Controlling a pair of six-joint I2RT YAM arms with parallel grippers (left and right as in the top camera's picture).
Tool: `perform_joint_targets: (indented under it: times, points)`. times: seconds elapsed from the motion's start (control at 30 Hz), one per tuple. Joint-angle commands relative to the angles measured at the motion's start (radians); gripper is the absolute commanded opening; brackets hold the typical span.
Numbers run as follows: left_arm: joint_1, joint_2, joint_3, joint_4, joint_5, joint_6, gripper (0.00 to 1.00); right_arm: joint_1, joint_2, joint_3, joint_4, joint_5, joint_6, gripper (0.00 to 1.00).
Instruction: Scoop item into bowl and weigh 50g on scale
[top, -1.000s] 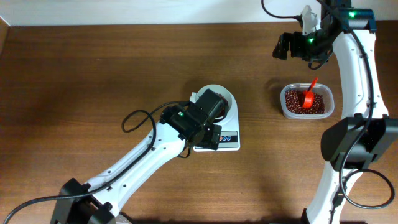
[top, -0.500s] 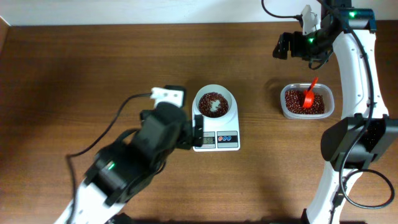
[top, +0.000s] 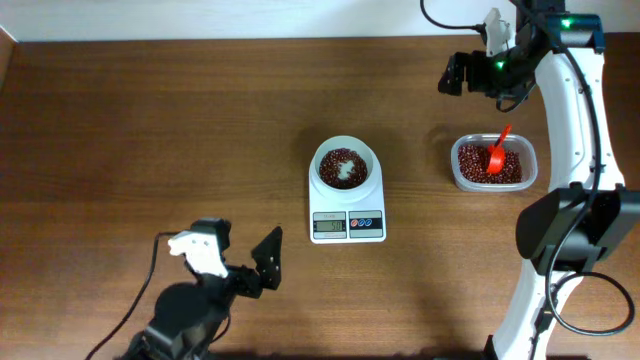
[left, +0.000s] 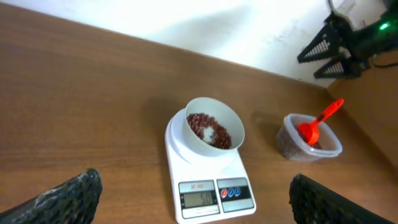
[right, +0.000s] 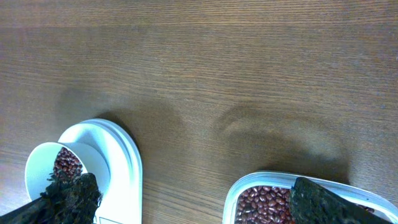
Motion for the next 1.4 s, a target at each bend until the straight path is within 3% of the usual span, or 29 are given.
perform_joint_targets:
  times: [0.0,0.17,0.6,0.97,1.23,1.37]
  points:
    - [0.006,-0.134,-0.068,0.010,0.025,-0.006,0.99,0.002,-0.009,0.002,0.002,-0.012,-0.003,0.99]
    - [0.010,-0.313,-0.184,0.068,0.026,-0.009,0.99,0.002,-0.009,0.002,0.002,-0.012,-0.003,0.99]
    - [0.105,-0.320,-0.469,0.547,0.021,-0.008,0.99,0.002,-0.009,0.002,0.002,-0.012,-0.003,0.99]
    - [0.322,-0.320,-0.488,0.508,0.037,0.038,0.99,0.002,-0.009,0.002,0.002,-0.012,-0.003,0.99]
    - [0.439,-0.320,-0.488,0.393,0.063,0.075,0.99,0.002,-0.009,0.002,0.002,-0.012,-0.003,0.99]
    - [0.489,-0.320,-0.488,0.381,0.105,0.264,0.99,0.002,-0.009,0.002,0.002,-0.012,-0.003,0.99]
